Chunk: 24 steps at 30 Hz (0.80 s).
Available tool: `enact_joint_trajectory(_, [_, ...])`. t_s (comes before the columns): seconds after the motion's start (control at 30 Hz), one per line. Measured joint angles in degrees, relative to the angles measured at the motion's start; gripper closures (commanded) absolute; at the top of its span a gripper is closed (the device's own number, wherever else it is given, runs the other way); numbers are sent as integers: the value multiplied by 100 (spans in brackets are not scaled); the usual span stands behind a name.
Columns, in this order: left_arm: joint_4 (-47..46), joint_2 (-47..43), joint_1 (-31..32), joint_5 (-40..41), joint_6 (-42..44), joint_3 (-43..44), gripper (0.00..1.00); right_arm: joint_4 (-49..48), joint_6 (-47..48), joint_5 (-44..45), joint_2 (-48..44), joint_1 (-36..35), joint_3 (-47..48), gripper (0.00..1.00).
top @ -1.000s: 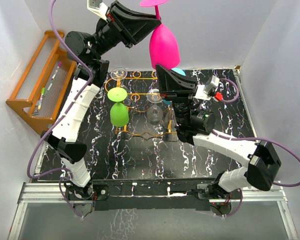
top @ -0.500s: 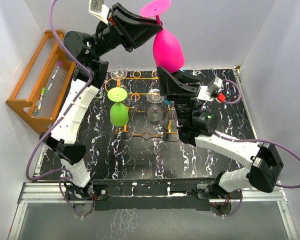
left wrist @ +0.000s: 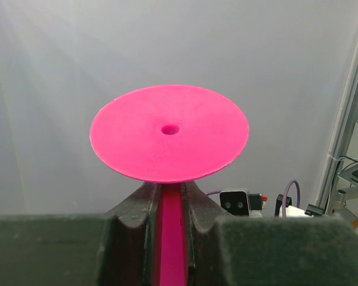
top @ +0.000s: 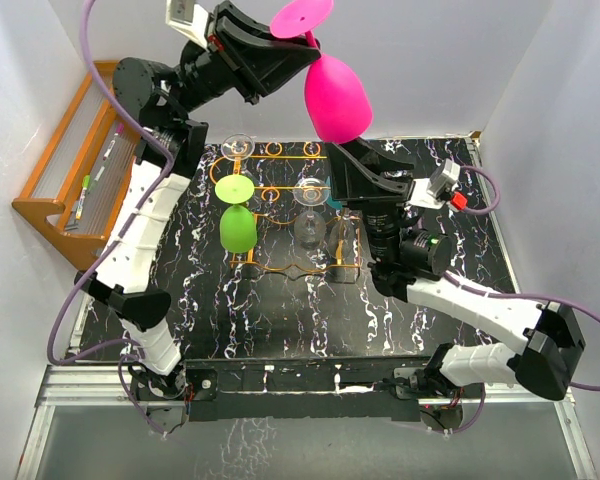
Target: Place the wine glass upside down on the wine glass rack
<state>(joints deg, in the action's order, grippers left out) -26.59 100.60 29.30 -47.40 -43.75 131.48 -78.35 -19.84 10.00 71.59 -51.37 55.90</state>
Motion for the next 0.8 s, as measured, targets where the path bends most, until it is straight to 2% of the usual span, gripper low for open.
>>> enact_joint_trajectory(0.2, [59, -118, -37, 2, 129, 280, 100, 411, 11, -221, -179, 0, -129, 46])
enact_joint_trajectory(0.4, [310, -398, -68, -13, 326, 236, 100, 1250, 262, -662, -455, 0, -155, 43])
enact_joint_trajectory(0.57, [811, -859, -70, -85, 671, -238, 100, 2201, 782, -1143, -1093, 0, -236, 44])
enact_joint_trajectory(0.8, [2074, -1759, -70, -101, 1624, -1154, 100, 3672, 1646, -2238, -2306, 0, -557, 44])
